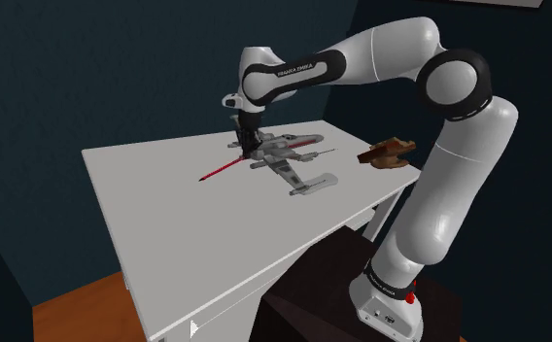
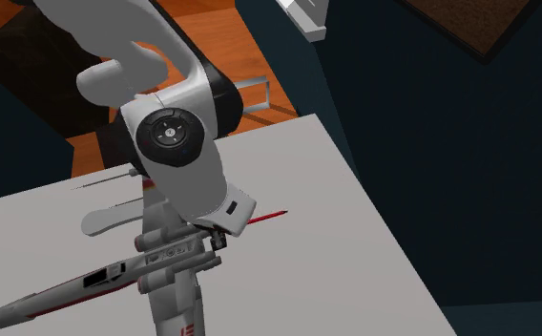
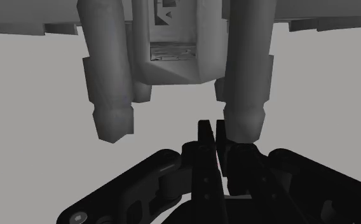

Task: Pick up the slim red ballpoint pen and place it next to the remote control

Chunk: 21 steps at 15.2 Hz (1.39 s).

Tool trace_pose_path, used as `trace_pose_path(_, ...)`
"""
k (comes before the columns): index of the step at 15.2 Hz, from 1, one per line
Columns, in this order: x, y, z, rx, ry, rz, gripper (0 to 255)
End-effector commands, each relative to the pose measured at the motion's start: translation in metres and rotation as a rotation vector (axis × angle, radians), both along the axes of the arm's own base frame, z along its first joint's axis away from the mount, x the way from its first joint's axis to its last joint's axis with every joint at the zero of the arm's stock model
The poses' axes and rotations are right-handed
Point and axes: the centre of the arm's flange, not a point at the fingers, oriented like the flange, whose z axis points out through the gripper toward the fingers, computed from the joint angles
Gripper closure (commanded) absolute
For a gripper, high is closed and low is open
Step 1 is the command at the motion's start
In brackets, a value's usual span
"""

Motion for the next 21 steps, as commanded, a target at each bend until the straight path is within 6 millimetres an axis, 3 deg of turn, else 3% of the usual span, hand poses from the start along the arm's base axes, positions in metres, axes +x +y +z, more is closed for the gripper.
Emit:
trace_pose_path(1,-0.007,-0.021,-0.001,0.000,0.000,0.002,255)
trace_pose_path(15,-0.058,-0.199,-0.001,0.000,0.000,0.002,255)
trace_pose_path(21,-0.058,-0.199,-0.032,0.000,0.000,0.002,255)
